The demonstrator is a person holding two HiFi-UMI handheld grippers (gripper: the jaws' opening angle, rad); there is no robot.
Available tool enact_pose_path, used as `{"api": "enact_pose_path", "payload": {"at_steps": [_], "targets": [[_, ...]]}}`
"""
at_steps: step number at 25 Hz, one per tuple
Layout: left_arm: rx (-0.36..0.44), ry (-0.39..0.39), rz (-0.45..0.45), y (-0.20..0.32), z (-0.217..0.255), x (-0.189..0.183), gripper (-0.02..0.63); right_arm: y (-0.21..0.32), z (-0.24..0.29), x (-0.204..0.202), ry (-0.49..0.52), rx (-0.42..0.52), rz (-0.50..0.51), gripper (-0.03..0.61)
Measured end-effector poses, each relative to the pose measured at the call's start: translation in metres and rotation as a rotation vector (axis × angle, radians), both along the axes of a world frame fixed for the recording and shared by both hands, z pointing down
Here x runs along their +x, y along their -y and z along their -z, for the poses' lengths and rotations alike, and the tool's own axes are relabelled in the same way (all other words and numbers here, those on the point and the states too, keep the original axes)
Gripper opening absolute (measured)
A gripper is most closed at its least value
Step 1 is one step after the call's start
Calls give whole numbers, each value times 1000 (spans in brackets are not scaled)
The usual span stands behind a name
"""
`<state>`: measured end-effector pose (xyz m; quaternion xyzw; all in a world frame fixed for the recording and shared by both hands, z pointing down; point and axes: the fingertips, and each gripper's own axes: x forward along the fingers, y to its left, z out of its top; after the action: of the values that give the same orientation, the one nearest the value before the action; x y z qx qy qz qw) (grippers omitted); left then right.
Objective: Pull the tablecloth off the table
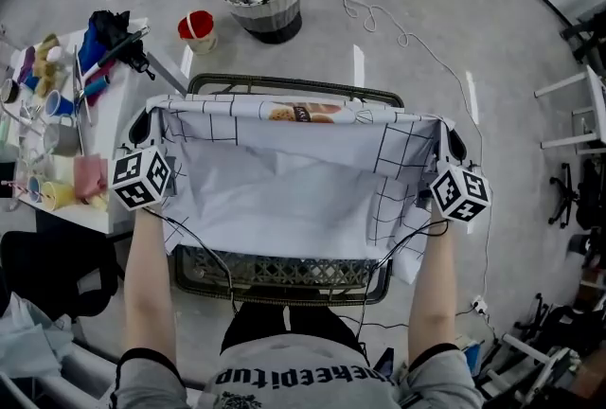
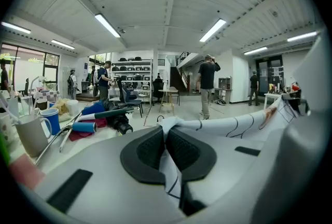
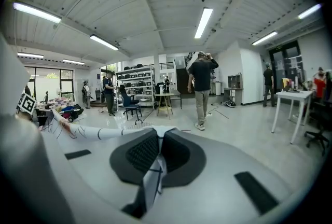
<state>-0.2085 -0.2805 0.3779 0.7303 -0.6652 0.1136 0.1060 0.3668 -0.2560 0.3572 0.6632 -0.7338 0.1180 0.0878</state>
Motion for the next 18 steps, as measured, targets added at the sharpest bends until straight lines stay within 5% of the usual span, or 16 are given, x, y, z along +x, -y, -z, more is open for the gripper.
{"api": "enact_pose_path", "payload": {"at_steps": [18], "targets": [[-95, 52, -48, 42, -80, 6, 17, 39, -82, 7, -7, -98, -51, 12]]}}
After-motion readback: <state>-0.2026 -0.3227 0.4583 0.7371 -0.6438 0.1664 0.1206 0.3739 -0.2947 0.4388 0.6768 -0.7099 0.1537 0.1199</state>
